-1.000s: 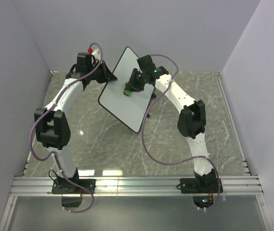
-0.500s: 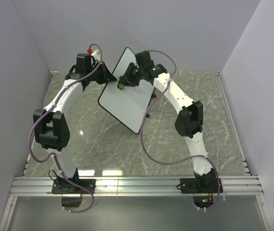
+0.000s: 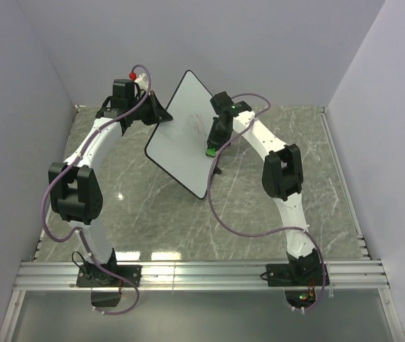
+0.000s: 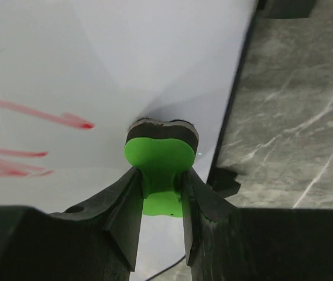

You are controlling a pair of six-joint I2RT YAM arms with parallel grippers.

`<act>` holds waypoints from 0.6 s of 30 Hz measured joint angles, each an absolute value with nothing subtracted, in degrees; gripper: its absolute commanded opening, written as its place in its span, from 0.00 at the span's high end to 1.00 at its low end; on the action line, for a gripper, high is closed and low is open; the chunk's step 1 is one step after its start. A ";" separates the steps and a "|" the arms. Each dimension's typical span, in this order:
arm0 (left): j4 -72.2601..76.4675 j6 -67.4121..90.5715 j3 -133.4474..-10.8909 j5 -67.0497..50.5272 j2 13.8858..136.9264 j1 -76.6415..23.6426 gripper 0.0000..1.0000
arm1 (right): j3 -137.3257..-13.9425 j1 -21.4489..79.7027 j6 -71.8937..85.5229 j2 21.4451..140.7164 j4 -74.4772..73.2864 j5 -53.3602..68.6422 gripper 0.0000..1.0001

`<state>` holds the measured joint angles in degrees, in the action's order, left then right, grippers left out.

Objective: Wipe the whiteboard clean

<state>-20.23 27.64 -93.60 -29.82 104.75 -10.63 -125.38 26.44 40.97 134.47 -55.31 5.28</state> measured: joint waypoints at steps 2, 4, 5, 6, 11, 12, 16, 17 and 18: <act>-20.23 27.62 -93.60 -29.91 104.71 -10.63 1.00 | -127.79 27.29 40.05 135.13 -57.17 4.91 1.00; -20.27 27.57 -93.60 -29.91 104.71 -10.63 1.00 | -131.52 28.12 39.72 135.87 -58.24 5.30 1.00; -20.27 27.57 -93.60 -29.89 104.71 -10.63 1.00 | -132.94 28.47 39.75 135.92 -57.89 5.74 1.00; -20.27 27.57 -93.60 -29.89 104.71 -10.63 1.00 | -134.23 28.88 40.01 135.85 -56.84 6.59 1.00; -20.43 27.49 -93.60 -29.87 104.71 -10.63 1.00 | -135.57 30.41 42.33 134.08 -50.04 10.26 1.00; -20.43 27.49 -93.60 -29.87 104.71 -10.63 1.00 | -135.98 30.55 42.81 134.06 -49.17 10.85 1.00; -20.43 27.46 -93.60 -29.89 104.71 -10.63 1.00 | -136.84 30.79 44.07 134.06 -45.82 12.60 1.00; -20.45 27.46 -93.60 -29.87 104.71 -10.63 1.00 | -136.81 30.76 44.14 134.06 -45.60 12.80 1.00; -20.45 27.44 -93.54 -29.85 104.71 -10.63 1.00 | -136.44 30.70 44.27 134.06 -45.32 13.02 1.00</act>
<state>-20.45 27.44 -93.54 -29.85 104.71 -10.63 -136.44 30.70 44.27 134.06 -45.32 13.02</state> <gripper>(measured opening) 0.066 0.356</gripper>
